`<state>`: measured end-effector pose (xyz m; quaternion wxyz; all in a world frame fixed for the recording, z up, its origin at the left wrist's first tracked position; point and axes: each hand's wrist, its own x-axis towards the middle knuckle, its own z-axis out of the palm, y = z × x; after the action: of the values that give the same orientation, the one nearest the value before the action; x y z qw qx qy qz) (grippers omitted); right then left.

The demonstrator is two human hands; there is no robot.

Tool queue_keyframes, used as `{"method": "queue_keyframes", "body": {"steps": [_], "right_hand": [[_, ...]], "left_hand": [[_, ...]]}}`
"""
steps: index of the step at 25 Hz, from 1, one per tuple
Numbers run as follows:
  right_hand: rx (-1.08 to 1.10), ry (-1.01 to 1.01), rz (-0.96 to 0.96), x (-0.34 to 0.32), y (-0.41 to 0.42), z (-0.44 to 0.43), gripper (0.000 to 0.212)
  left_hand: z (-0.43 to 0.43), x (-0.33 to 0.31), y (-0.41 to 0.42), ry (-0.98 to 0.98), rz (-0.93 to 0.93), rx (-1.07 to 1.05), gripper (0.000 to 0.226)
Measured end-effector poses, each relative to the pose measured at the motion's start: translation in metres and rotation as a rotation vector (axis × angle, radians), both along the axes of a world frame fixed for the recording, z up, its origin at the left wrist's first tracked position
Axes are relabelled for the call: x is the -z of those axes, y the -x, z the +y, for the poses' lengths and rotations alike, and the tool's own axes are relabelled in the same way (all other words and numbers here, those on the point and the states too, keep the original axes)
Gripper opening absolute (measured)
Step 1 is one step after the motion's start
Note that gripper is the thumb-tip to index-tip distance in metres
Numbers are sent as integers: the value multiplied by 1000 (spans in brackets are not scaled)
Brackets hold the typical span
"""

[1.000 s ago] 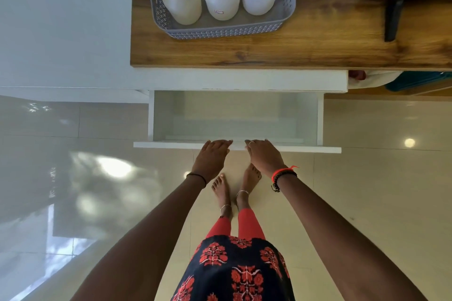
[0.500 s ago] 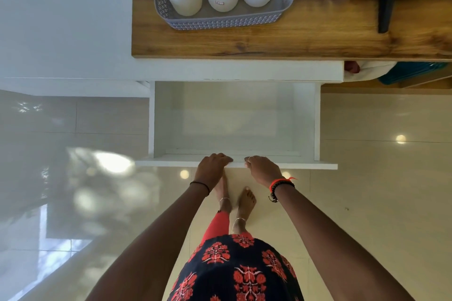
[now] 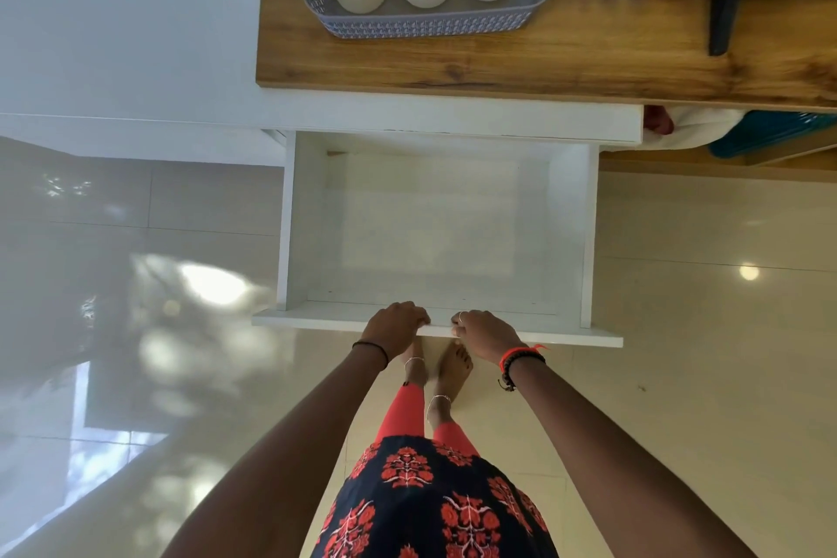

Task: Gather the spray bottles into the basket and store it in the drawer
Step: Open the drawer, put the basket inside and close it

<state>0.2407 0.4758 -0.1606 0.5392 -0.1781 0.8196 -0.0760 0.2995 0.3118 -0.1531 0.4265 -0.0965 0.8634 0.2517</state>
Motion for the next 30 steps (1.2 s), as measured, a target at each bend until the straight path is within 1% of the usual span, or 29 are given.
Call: {"method": "queue_keyframes", "body": {"steps": [2, 4, 8, 12, 15, 17, 21, 25, 29, 30], "right_hand": [[-2, 3, -5, 1, -7, 3, 32], [-8, 3, -4, 1, -13, 6, 30], [24, 18, 0, 2, -16, 9, 30], [6, 31, -18, -4, -11, 6, 32], [64, 51, -16, -17, 1, 1, 35], [130, 74, 4, -29, 15, -4, 35], [270, 121, 87, -57, 60, -20, 31], [528, 183, 208, -87, 126, -44, 25], [791, 265, 370, -119, 204, -65, 14], [880, 285, 388, -127, 225, -70, 19]], "left_hand": [[3, 2, -7, -6, -31, -26, 33], [7, 2, -15, -8, -47, -49, 37], [10, 2, -19, 4, -22, -99, 44], [9, -5, -17, 1, -46, -29, 44], [4, -17, -14, 21, -24, 32, 39], [-6, -30, -6, 27, 26, 1, 37], [-42, -63, 27, -12, 148, -131, 36], [-93, -97, 73, 9, 315, -203, 33], [-148, -134, 127, -28, 497, -314, 27], [-162, -141, 143, -40, 548, -363, 26]]}}
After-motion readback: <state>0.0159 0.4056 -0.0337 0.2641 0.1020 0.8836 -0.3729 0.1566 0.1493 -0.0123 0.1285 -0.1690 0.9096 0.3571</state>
